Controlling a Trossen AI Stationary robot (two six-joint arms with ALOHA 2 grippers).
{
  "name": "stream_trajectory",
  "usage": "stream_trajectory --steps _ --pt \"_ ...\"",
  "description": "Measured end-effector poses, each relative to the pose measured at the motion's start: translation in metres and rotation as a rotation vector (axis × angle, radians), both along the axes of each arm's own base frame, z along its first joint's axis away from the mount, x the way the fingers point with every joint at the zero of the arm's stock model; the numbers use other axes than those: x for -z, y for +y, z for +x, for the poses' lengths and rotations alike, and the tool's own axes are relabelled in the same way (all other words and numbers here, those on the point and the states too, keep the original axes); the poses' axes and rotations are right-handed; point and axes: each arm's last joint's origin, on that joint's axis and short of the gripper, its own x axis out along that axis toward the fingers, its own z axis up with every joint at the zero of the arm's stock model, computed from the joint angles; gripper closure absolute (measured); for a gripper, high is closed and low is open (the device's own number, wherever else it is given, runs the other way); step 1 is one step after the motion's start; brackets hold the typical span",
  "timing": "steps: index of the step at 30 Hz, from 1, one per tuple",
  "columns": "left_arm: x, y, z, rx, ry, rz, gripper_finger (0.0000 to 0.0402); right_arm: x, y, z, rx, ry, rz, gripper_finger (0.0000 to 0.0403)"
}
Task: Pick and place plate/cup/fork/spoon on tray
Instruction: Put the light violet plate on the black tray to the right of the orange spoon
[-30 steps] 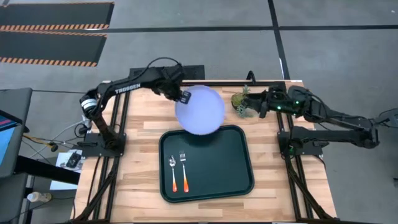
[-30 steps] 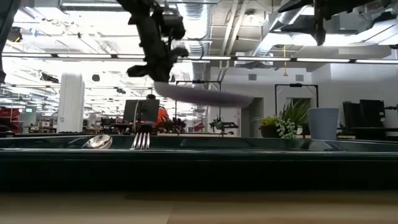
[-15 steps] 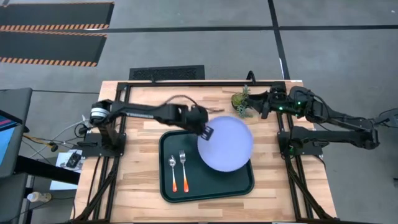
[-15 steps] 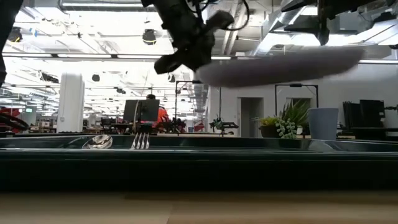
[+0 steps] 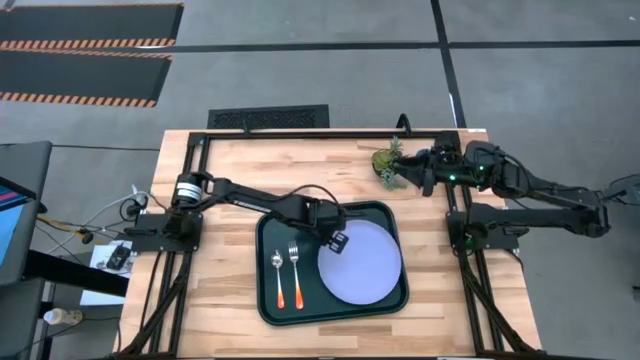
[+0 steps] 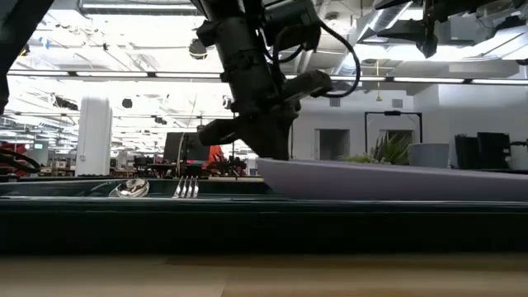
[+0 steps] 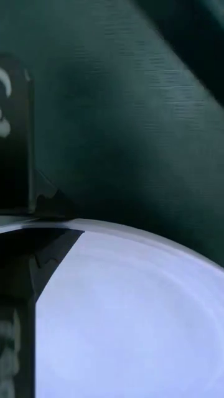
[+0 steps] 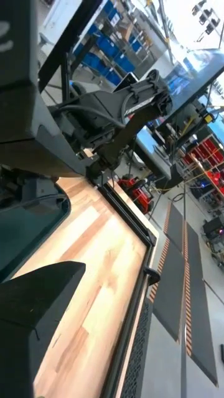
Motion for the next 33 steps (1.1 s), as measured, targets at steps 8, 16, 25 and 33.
stream_trajectory --steps 8,16,25,33 --pt "0.009 -0.009 0.005 0.003 -0.016 -0.032 0.0401 0.002 0.001 0.000 -0.009 0.016 0.005 0.0143" --pt "0.010 -0.010 0.003 0.025 0.016 -0.068 0.0401 0.002 0.002 0.000 -0.013 0.018 0.006 0.0143" --pt "0.010 -0.017 0.002 0.055 0.020 -0.085 0.0401 0.002 0.002 0.000 -0.013 0.018 0.005 0.0143" --pt "0.010 -0.018 0.002 0.076 0.020 -0.090 0.0389 0.002 0.002 0.000 -0.013 0.018 0.005 0.0143"
